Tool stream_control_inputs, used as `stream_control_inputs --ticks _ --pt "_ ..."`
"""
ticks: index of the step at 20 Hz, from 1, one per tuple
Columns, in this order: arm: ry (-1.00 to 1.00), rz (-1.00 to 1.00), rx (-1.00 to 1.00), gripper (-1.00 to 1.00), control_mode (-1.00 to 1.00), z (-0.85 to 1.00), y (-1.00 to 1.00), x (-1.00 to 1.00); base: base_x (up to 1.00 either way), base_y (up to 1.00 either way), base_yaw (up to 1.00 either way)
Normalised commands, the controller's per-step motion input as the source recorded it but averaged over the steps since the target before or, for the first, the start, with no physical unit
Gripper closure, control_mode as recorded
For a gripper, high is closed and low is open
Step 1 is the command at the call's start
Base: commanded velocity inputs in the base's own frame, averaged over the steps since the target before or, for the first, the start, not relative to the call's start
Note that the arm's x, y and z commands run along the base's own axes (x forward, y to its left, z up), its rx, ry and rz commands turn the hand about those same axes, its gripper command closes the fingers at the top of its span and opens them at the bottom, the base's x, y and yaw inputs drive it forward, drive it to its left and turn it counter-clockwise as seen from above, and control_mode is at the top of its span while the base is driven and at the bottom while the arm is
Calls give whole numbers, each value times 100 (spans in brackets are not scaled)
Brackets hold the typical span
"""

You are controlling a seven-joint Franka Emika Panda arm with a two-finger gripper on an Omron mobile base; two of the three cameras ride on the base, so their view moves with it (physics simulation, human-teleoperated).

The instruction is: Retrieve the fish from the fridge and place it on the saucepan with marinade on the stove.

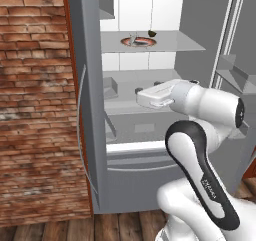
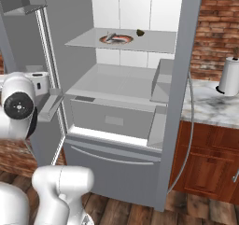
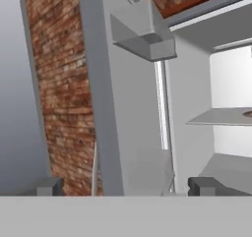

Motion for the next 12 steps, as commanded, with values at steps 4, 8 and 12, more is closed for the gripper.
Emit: stream_control_inputs --ticks 4,8,12 --pt "0 4 4 -100 -100 16 0 36 0 0 0" --pt "4 6 5 -100 -100 16 0 42 0 0 0" --pt "8 5 3 -100 -100 7 0 46 0 0 0"
